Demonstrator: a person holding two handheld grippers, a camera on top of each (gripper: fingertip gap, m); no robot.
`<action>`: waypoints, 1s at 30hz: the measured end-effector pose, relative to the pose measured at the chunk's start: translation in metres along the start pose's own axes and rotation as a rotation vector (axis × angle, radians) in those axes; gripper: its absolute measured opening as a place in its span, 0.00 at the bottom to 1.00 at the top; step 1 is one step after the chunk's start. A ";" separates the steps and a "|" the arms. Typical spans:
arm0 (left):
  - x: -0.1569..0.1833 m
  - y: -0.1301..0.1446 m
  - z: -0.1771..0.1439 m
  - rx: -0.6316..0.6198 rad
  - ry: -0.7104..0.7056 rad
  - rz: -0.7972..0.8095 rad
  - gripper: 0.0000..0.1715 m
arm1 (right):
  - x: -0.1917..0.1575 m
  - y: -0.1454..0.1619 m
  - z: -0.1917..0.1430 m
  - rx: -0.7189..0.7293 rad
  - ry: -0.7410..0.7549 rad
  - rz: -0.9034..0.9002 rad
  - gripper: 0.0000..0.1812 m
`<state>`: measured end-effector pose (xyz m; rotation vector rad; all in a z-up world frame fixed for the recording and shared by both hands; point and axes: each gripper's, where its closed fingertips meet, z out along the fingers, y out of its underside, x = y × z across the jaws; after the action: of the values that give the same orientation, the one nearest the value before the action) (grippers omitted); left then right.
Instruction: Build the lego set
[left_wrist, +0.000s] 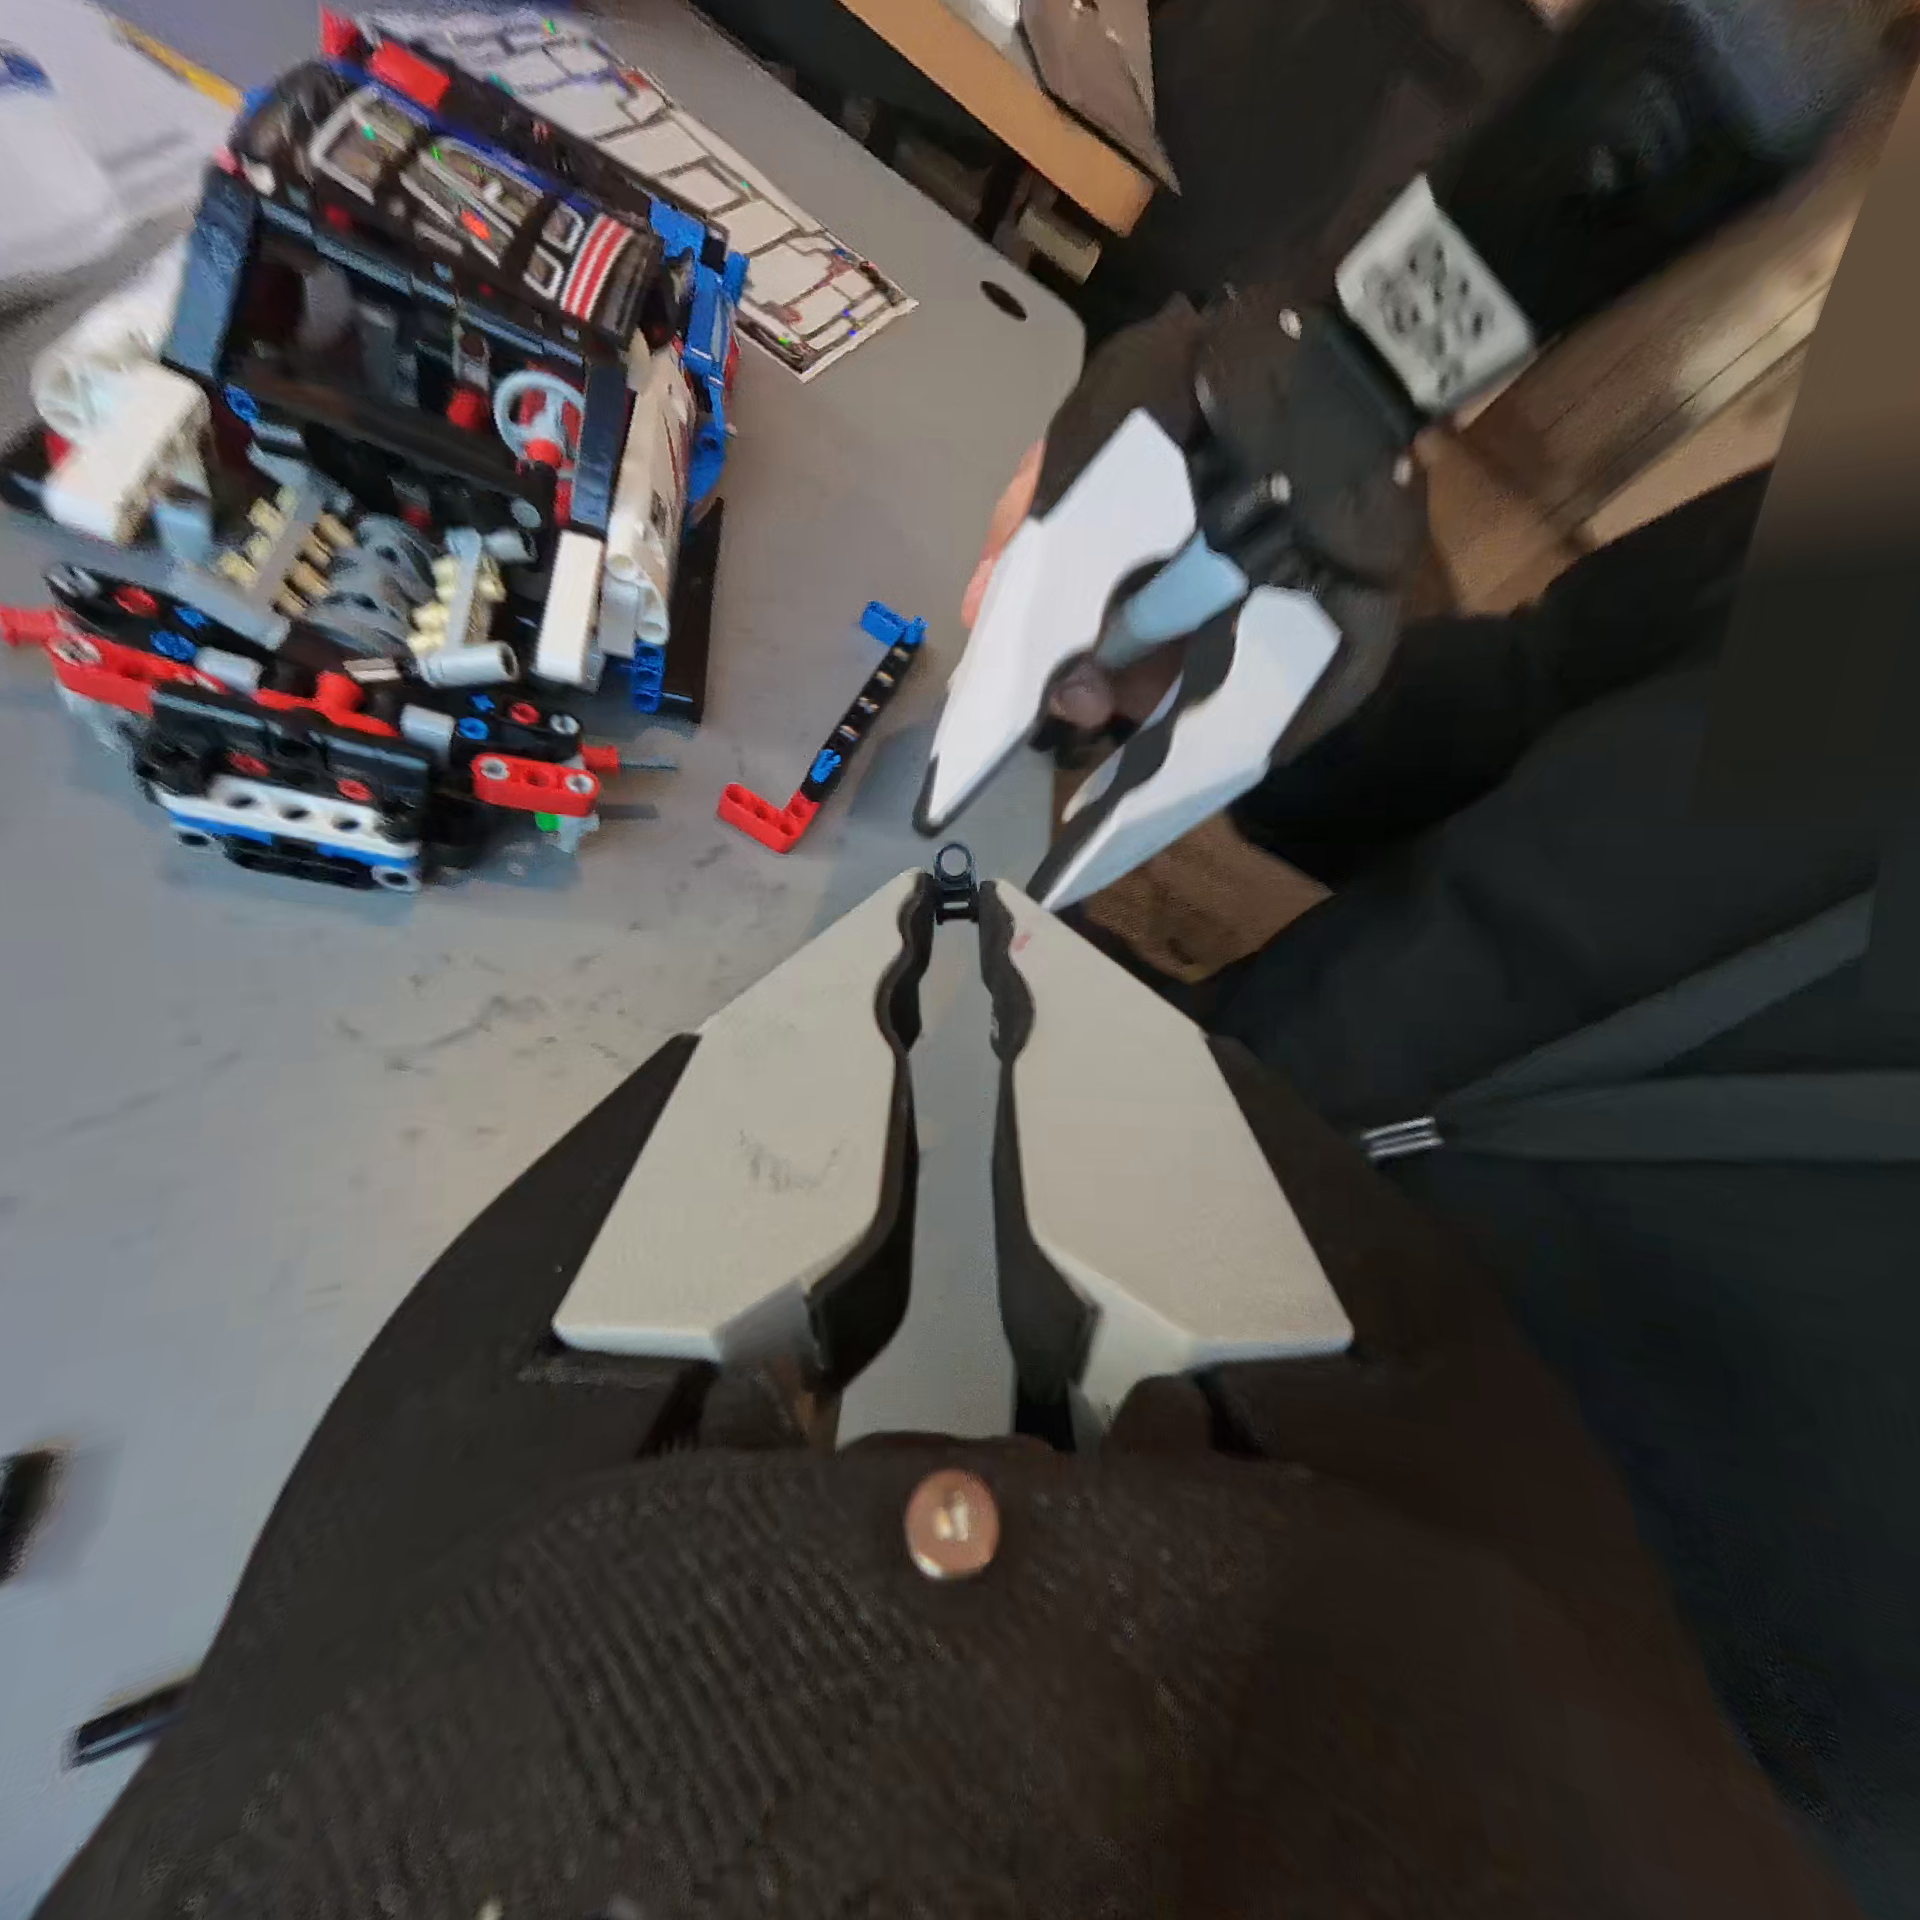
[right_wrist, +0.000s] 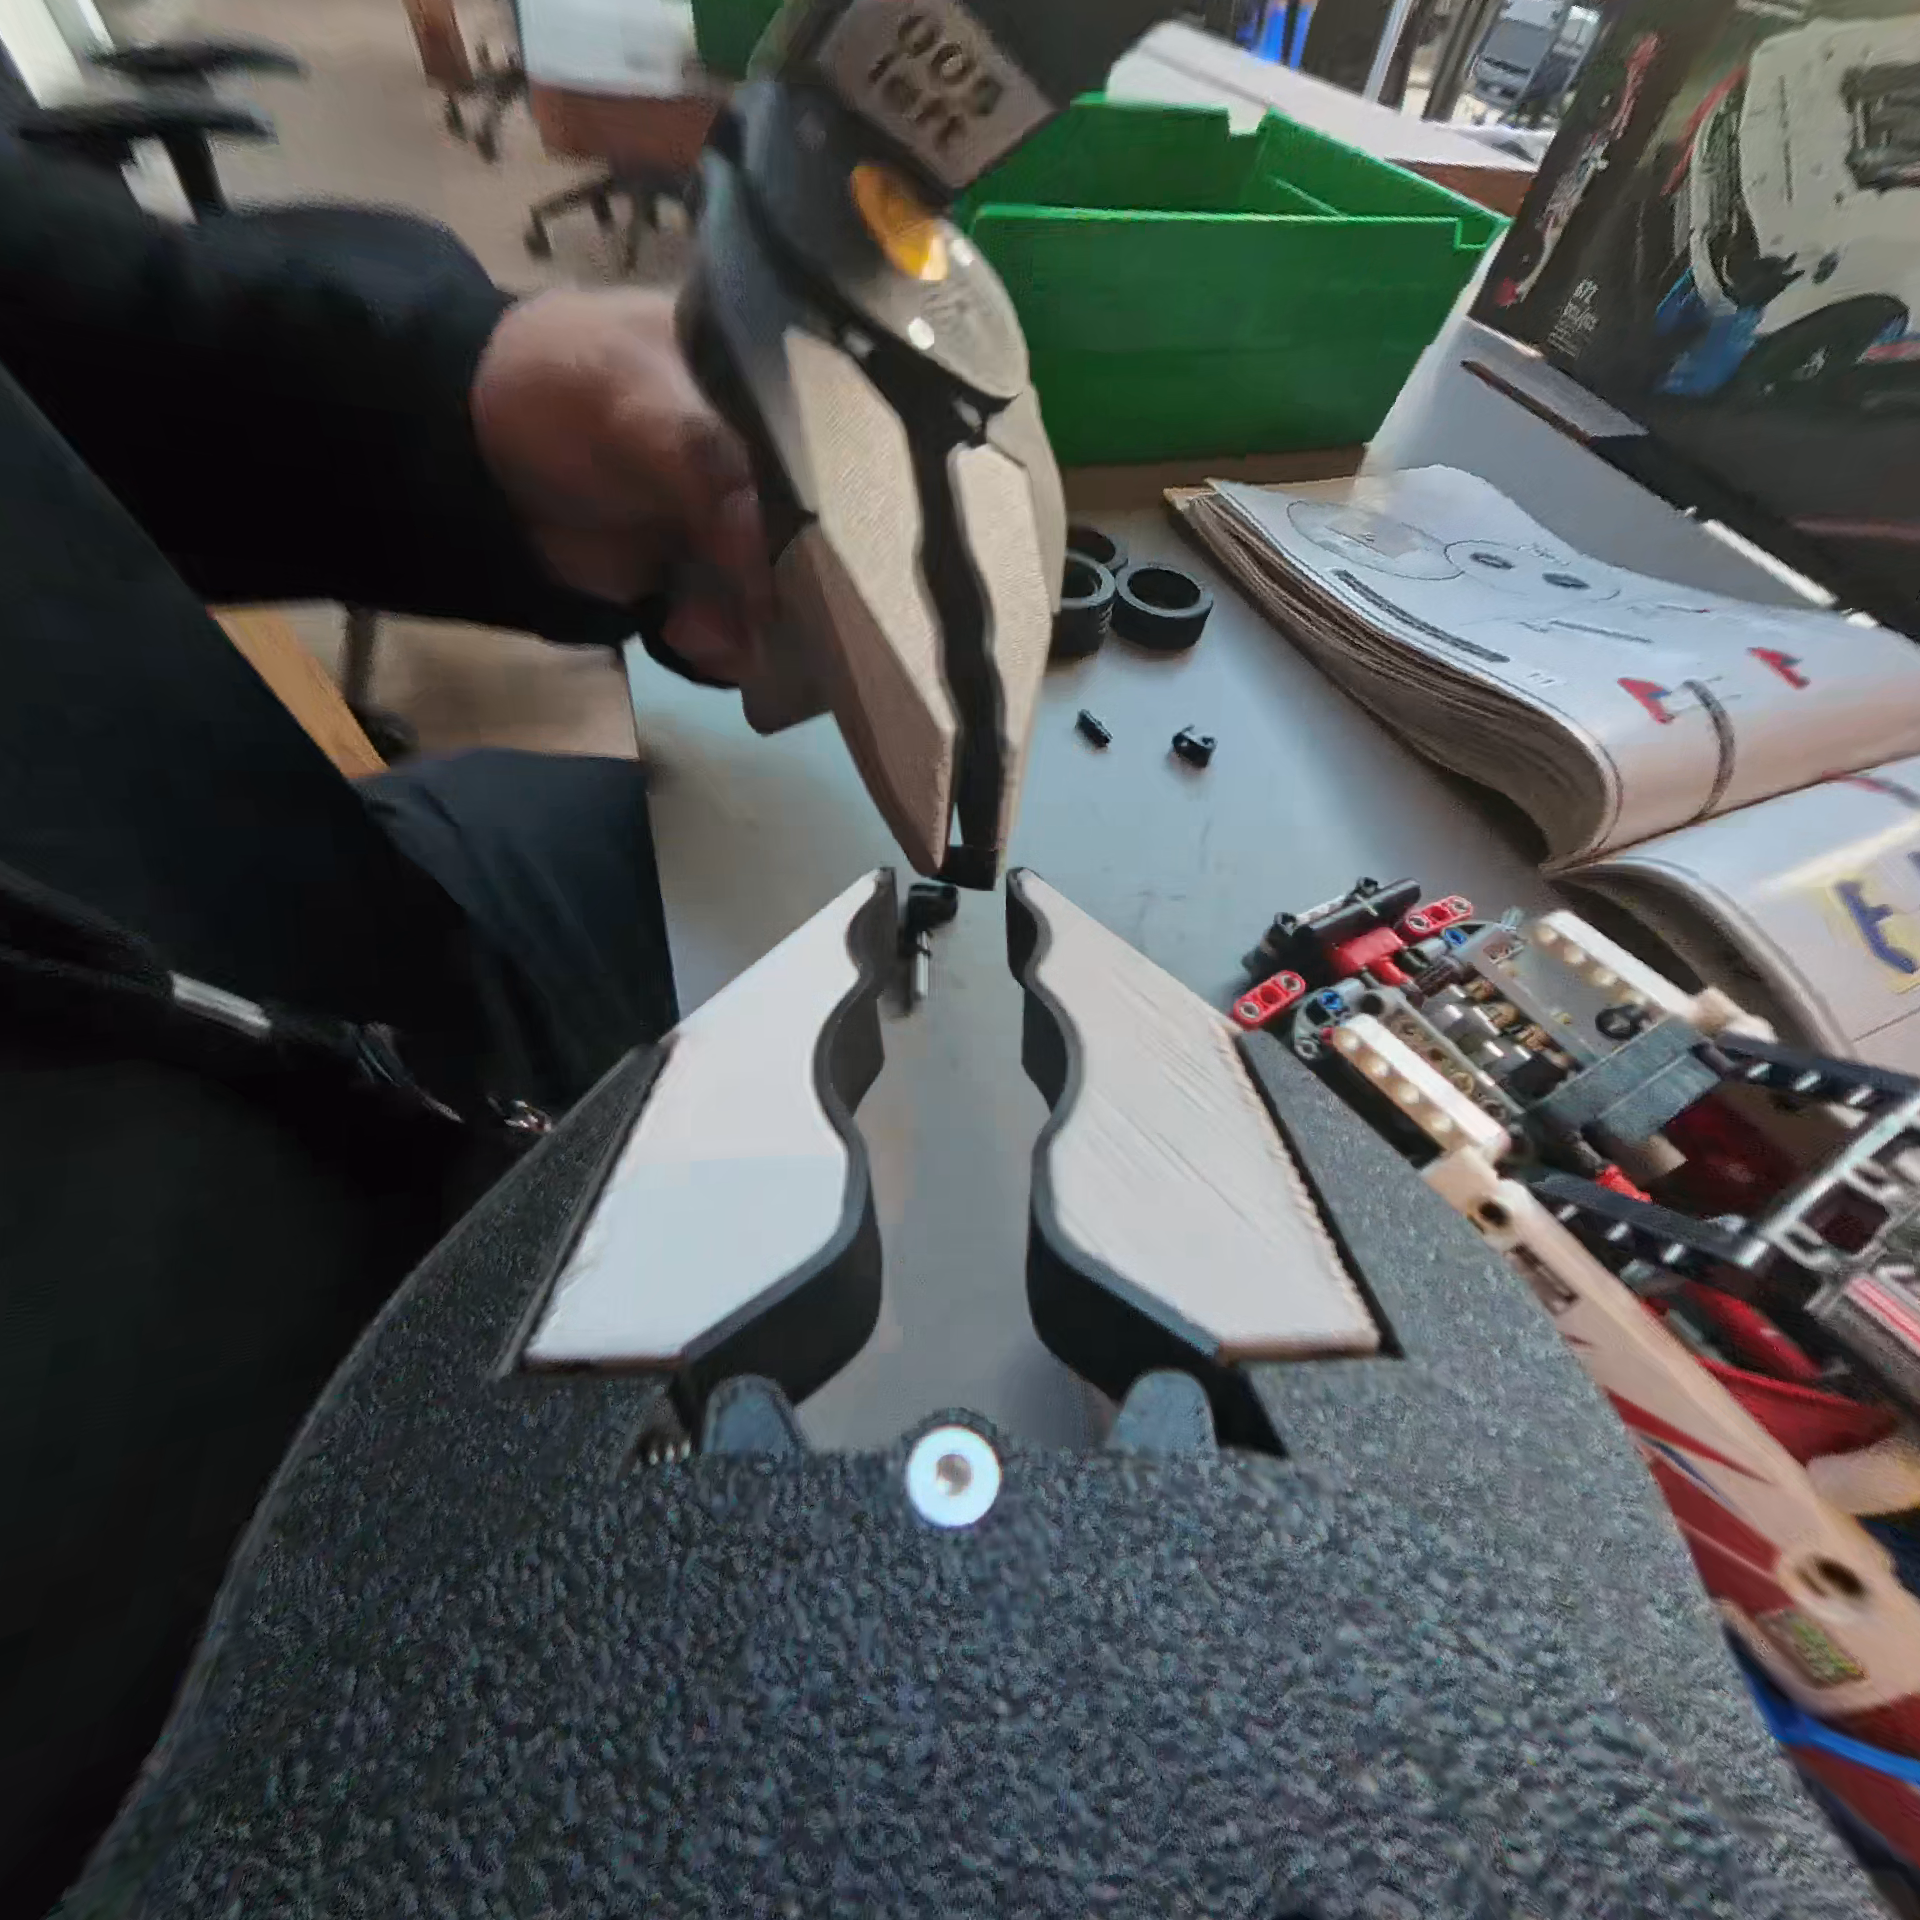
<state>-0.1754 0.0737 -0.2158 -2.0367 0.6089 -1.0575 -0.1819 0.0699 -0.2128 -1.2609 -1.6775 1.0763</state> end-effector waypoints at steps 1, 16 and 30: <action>-0.003 0.001 -0.001 -0.009 -0.040 0.059 0.03 | 0.003 -0.005 -0.005 0.045 -0.021 0.067 0.11; 0.017 0.010 0.002 -0.170 -0.186 0.568 0.03 | -0.014 -0.007 -0.008 0.076 -0.197 0.218 0.06; 0.012 0.014 0.007 -0.210 -0.253 0.574 0.03 | -0.014 0.003 -0.003 -0.012 -0.108 0.009 0.01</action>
<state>-0.1640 0.0595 -0.2234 -1.9447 1.1170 -0.4065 -0.1752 0.0577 -0.2157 -1.2385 -1.7623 1.1590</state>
